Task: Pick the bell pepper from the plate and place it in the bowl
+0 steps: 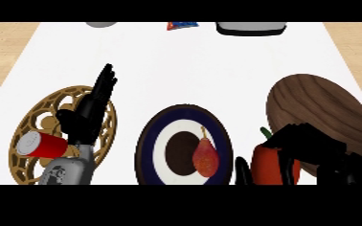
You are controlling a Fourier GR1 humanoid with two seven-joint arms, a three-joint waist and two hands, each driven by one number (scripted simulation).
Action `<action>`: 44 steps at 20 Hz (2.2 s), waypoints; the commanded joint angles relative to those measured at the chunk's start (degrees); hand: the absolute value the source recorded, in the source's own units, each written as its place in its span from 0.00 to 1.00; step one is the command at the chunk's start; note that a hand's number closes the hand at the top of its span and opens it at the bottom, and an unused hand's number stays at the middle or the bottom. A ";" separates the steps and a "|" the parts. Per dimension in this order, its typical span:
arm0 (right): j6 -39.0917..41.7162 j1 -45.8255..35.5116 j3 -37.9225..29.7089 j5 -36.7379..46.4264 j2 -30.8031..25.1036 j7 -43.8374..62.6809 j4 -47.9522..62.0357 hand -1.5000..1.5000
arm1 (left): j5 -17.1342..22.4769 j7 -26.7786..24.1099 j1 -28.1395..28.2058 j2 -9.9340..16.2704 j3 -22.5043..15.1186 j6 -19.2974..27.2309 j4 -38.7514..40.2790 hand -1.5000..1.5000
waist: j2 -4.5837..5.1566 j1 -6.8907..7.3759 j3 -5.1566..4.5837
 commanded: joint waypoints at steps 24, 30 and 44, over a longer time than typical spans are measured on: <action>1.57 0.73 -39.29 -12.75 -7.17 -39.00 42.87 1.00 | -0.68 -1.14 0.10 -1.57 1.16 -0.81 1.33 0.50 | 0.19 0.13 0.16; 6.80 -5.15 -41.77 -19.83 -5.46 -42.22 56.46 1.00 | -0.83 0.92 -1.92 -1.02 1.77 -0.95 0.22 0.50 | 0.22 0.42 0.15; 9.29 -1.09 -49.94 -36.12 -1.11 -59.87 51.95 0.00 | 0.21 2.24 0.70 0.35 3.10 -2.26 -3.32 0.50 | -0.15 -0.28 0.11</action>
